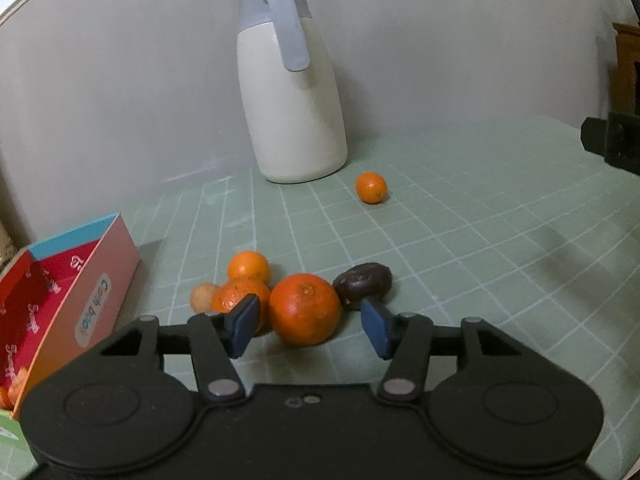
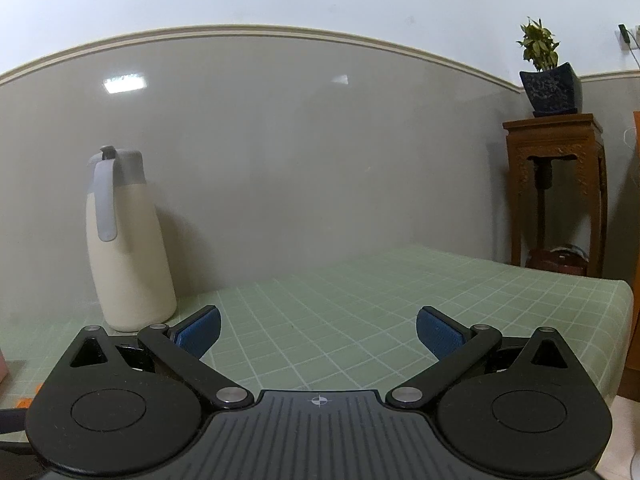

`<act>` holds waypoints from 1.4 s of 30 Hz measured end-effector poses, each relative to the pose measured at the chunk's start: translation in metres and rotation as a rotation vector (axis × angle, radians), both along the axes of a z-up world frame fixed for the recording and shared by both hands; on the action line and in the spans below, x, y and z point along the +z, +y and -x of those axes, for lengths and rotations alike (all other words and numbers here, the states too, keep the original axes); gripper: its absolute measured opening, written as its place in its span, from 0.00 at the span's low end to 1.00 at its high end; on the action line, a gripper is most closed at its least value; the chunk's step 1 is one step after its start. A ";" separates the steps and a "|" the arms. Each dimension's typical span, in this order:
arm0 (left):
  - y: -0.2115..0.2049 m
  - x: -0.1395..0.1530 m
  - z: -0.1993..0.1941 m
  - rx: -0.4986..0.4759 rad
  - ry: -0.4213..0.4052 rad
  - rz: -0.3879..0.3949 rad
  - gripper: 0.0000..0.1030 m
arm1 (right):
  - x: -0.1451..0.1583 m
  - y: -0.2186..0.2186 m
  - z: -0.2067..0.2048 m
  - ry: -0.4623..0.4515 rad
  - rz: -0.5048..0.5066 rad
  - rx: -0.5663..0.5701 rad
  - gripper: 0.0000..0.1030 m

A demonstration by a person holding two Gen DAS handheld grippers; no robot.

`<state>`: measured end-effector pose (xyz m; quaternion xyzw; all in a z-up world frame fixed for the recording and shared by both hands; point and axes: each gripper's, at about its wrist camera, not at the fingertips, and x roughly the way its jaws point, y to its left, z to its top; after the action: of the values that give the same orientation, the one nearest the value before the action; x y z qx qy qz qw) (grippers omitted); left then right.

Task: Organize fruits
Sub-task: 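Grasp the large tangerine with the left gripper, then move the tangerine over the box and release it from the left gripper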

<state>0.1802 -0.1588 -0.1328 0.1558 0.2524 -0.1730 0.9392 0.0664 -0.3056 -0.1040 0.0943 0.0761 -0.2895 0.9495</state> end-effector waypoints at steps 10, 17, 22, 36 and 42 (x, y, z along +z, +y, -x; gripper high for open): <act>0.000 0.001 -0.003 0.019 0.002 0.008 0.29 | 0.000 0.000 -0.002 0.006 -0.010 0.013 1.00; 0.006 0.005 0.004 0.028 -0.037 0.034 0.28 | 0.000 0.000 -0.002 -0.002 -0.009 0.012 1.00; 0.018 0.016 0.013 0.054 -0.104 0.071 0.28 | -0.001 0.002 -0.003 -0.003 -0.008 0.017 1.00; 0.130 0.047 -0.009 0.519 -0.189 0.117 0.28 | -0.005 0.030 -0.016 0.014 0.022 0.108 1.00; 0.175 0.044 -0.021 0.640 -0.098 0.123 0.29 | -0.008 0.046 -0.026 0.031 0.026 0.172 1.00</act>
<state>0.2017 0.0158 -0.0890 0.0198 0.2322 0.1239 0.9645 0.0925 -0.2594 -0.1115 0.0705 0.0948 -0.2093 0.9707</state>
